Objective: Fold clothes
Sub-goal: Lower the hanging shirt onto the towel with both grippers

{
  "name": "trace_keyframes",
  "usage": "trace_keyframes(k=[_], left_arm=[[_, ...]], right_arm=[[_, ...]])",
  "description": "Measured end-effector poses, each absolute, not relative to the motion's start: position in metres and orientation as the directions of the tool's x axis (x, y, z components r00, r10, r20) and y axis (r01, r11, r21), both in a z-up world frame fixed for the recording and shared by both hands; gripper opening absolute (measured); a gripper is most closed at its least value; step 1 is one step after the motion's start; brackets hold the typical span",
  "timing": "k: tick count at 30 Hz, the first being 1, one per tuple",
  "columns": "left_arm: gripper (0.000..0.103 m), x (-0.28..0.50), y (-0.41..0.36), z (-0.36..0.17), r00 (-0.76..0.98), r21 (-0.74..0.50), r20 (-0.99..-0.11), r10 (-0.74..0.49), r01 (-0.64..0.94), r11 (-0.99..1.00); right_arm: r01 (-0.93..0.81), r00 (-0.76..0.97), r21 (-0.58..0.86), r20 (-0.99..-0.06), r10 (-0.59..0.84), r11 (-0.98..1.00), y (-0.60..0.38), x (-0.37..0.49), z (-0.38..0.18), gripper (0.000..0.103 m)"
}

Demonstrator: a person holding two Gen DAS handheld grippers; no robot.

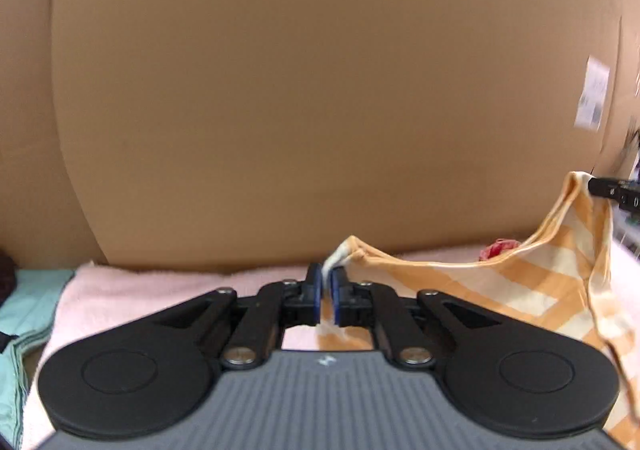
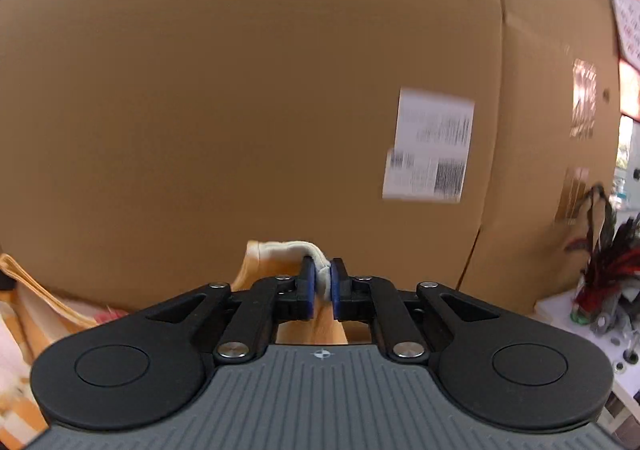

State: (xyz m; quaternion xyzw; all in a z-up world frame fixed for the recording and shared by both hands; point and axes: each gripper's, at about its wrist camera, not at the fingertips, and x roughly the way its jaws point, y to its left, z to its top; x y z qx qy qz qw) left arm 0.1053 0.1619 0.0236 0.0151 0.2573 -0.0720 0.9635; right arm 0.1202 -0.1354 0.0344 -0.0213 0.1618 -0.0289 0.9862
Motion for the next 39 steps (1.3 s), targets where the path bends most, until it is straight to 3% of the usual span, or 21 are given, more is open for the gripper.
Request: trace_keyframes(k=[1,4,6,9,11,13,19,21,23,24,26,27,29,31,39], left_arm=[[0.009,0.111,0.165,0.016,0.839,-0.005,-0.526,-0.141,0.162,0.987],[0.019,0.113,0.177,0.000,0.806,0.019,-0.571,-0.154,0.201,0.979],[0.024,0.100,0.186,-0.003,0.800,0.022,-0.576,-0.171,0.224,0.974],[0.032,0.064,0.200,0.001,0.796,0.004,-0.557,-0.235,0.286,0.958],[0.047,0.035,0.209,0.002,0.798,0.016,-0.546,-0.255,0.314,0.949],[0.048,0.011,0.213,-0.003,0.794,0.036,-0.555,-0.248,0.321,0.947],[0.053,-0.029,0.230,-0.035,0.770,-0.041,-0.598,-0.222,0.248,0.968],[0.057,-0.037,0.231,-0.043,0.770,-0.063,-0.596,-0.227,0.237,0.969],[0.057,-0.038,0.229,-0.046,0.781,-0.054,-0.589,-0.209,0.219,0.974],[0.057,-0.037,0.228,-0.047,0.785,-0.054,-0.587,-0.198,0.206,0.977],[0.050,-0.034,0.225,-0.046,0.790,-0.052,-0.588,-0.175,0.179,0.982],[0.046,-0.033,0.227,-0.045,0.792,-0.058,-0.588,-0.164,0.161,0.985],[0.027,-0.030,0.230,-0.042,0.796,-0.071,-0.589,-0.141,0.124,0.990],[0.021,-0.025,0.239,-0.038,0.805,-0.075,-0.586,-0.096,0.064,0.995],[0.018,-0.012,0.309,-0.013,0.828,-0.050,-0.523,0.199,-0.263,0.963]], right_arm=[[0.057,0.934,-0.059,-0.350,-0.074,0.997,-0.137,0.127,0.027,0.009],[0.054,0.900,-0.054,-0.431,-0.072,0.997,-0.146,0.137,0.014,0.024],[0.037,0.888,-0.021,-0.458,-0.042,0.999,-0.160,0.125,0.012,0.025],[-0.014,0.890,0.026,-0.455,0.024,1.000,-0.182,0.074,0.010,0.033],[-0.068,0.885,0.008,-0.462,0.064,0.998,-0.187,0.032,0.006,0.037],[-0.133,0.871,-0.022,-0.479,0.107,0.991,-0.187,-0.010,-0.001,0.043],[-0.322,0.787,-0.069,-0.573,0.226,0.944,-0.157,-0.091,-0.027,0.043],[-0.305,0.786,-0.101,-0.588,0.191,0.947,-0.152,-0.091,-0.035,0.039],[-0.257,0.779,-0.096,-0.609,0.148,0.961,-0.155,-0.084,-0.040,0.029],[-0.240,0.771,-0.055,-0.618,0.156,0.969,-0.159,-0.080,-0.041,0.017],[-0.218,0.761,0.008,-0.624,0.175,0.976,-0.165,-0.075,-0.040,0.007],[-0.217,0.765,0.006,-0.620,0.174,0.976,-0.163,-0.075,-0.038,0.006],[-0.207,0.796,-0.041,-0.588,0.144,0.978,-0.161,-0.079,-0.031,0.005],[-0.167,0.837,-0.090,-0.540,0.093,0.982,-0.164,-0.080,-0.020,0.005],[0.238,0.907,-0.172,-0.313,-0.282,0.956,-0.234,-0.060,0.041,0.005]])
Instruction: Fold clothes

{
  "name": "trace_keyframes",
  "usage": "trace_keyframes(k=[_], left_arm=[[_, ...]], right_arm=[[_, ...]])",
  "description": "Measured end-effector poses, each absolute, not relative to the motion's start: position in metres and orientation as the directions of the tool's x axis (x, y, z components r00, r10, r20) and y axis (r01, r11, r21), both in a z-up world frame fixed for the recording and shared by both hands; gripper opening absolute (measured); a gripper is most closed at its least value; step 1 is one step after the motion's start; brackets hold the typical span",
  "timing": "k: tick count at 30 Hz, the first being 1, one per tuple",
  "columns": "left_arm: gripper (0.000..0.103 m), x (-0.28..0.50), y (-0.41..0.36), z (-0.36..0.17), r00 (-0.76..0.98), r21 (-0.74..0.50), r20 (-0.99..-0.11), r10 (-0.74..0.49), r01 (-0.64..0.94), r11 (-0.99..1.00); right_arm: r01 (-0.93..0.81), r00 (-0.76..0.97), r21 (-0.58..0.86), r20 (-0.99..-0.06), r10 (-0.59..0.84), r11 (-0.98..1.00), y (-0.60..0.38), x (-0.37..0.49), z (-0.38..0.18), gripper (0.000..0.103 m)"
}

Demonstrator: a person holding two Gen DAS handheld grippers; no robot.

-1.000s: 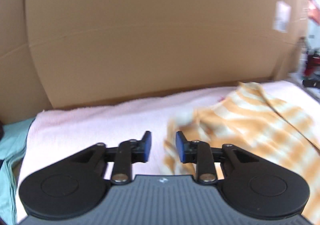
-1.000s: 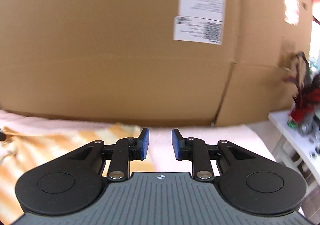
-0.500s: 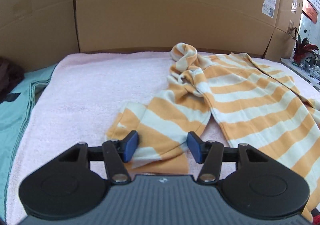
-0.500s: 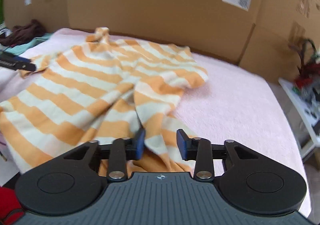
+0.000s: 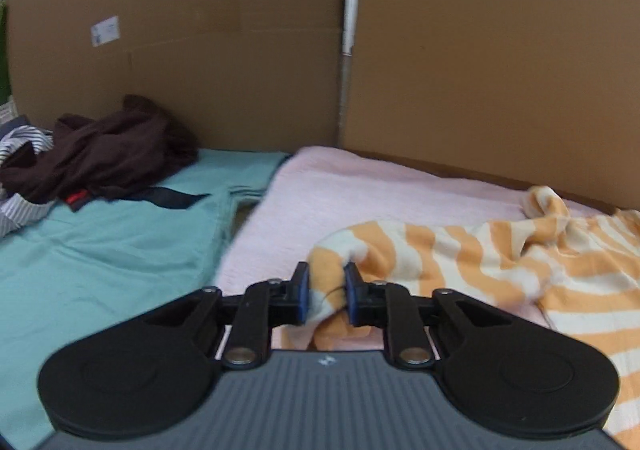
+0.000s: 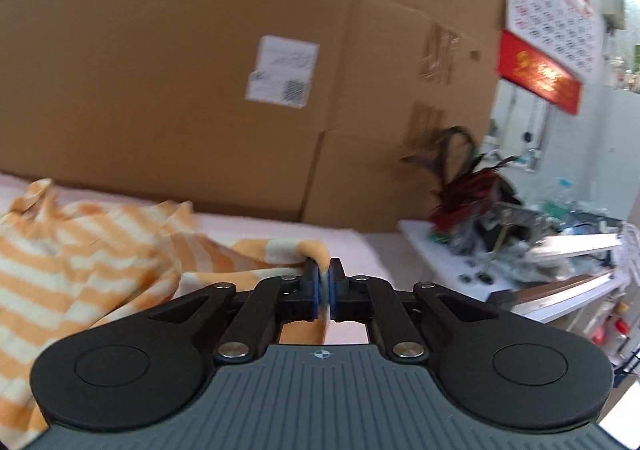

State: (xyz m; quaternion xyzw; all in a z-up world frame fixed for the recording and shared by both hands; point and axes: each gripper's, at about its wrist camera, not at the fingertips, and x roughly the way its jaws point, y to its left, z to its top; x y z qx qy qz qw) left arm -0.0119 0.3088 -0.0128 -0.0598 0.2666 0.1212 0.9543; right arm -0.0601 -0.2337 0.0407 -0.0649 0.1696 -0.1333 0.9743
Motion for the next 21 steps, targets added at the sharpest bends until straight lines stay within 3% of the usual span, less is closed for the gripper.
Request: trace_keyframes(k=[4,8,11,12,16,17,19,21], left_arm=[[0.018,-0.018,0.335,-0.007,0.817,-0.045,-0.522,0.246,-0.315,0.948],[0.023,-0.025,0.339,-0.011,0.807,-0.005,-0.539,0.239,-0.287,0.958],[0.031,-0.034,0.341,-0.008,0.806,0.048,-0.533,0.259,-0.276,0.960],[0.031,-0.037,0.343,-0.004,0.804,0.060,-0.527,0.277,-0.290,0.955],[0.024,-0.054,0.353,0.019,0.808,0.084,-0.490,0.328,-0.331,0.940],[0.018,-0.057,0.351,0.027,0.824,0.068,-0.472,0.314,-0.322,0.944],[0.019,-0.059,0.339,0.041,0.860,0.031,-0.441,0.256,-0.271,0.962],[0.026,-0.052,0.317,0.049,0.891,0.006,-0.430,0.148,-0.161,0.987]], right_arm=[[0.352,0.878,-0.207,-0.267,-0.398,0.913,-0.261,-0.044,0.045,0.006],[0.322,0.829,-0.240,-0.395,-0.395,0.916,-0.268,-0.019,0.021,0.006],[0.294,0.842,-0.233,-0.396,-0.367,0.927,-0.256,-0.023,0.012,0.007],[0.289,0.852,-0.231,-0.380,-0.360,0.929,-0.250,-0.026,0.013,0.009],[0.223,0.905,-0.219,-0.317,-0.285,0.950,-0.232,-0.035,0.025,0.034],[0.188,0.916,-0.221,-0.313,-0.252,0.957,-0.226,-0.034,0.027,0.034],[0.116,0.933,-0.224,-0.310,-0.184,0.968,-0.213,-0.028,0.030,0.034],[0.037,0.938,-0.216,-0.331,-0.108,0.976,-0.200,-0.013,0.029,0.036]])
